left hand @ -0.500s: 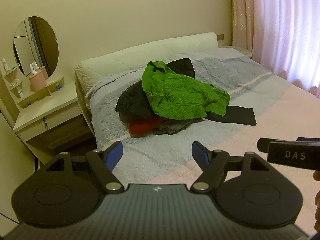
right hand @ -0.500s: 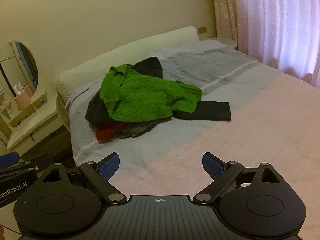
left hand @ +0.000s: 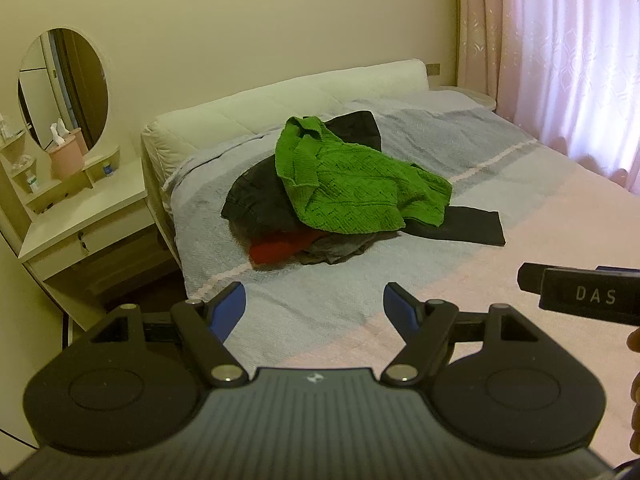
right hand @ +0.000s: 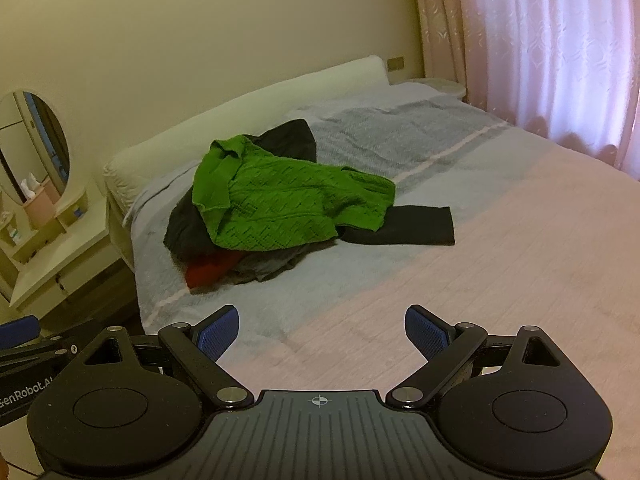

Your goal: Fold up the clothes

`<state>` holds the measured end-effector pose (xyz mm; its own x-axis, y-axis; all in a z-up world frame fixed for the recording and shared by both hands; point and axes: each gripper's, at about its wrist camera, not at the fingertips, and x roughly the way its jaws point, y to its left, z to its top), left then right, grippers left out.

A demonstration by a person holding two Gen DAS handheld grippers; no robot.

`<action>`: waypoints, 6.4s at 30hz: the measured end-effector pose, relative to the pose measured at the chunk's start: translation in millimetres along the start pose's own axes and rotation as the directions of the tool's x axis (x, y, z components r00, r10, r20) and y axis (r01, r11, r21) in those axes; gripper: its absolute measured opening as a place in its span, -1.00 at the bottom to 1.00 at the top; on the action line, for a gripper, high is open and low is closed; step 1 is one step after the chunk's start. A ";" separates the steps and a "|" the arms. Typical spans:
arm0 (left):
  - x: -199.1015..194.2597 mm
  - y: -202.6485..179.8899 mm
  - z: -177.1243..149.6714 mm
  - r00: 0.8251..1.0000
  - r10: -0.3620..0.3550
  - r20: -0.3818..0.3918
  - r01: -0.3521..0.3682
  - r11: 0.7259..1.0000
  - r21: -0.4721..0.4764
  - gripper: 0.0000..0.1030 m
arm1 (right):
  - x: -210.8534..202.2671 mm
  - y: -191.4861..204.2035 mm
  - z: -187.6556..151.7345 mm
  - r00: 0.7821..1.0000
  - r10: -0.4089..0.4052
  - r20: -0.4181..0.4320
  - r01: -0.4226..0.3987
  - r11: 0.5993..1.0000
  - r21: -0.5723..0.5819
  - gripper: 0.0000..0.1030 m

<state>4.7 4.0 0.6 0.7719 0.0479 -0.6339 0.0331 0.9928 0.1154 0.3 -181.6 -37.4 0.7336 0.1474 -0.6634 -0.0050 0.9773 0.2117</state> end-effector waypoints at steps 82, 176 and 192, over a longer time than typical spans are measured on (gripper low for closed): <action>180.8 56.3 72.5 0.975 -0.141 -0.173 0.153 0.986 0.058 0.42 | 153.3 30.6 48.1 0.979 -0.142 -0.149 0.163 0.977 0.139 0.81; 43.1 -164.2 51.1 0.345 -0.850 -0.397 0.937 0.285 0.204 -0.36 | -155.0 -117.7 -132.4 0.678 -0.700 -0.224 0.620 0.382 0.685 0.81; 12.7 -170.6 -55.3 0.553 -0.635 -0.539 0.829 0.351 0.436 -0.18 | -141.3 -37.8 -173.6 0.729 -0.608 -0.314 0.658 0.498 0.564 0.81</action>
<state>-26.3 -158.7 -69.5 0.0637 -0.5450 -0.8360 0.9280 0.3405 -0.1513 -221.2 -213.1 -76.2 0.3247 -0.4387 -0.8379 0.8639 0.4981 0.0740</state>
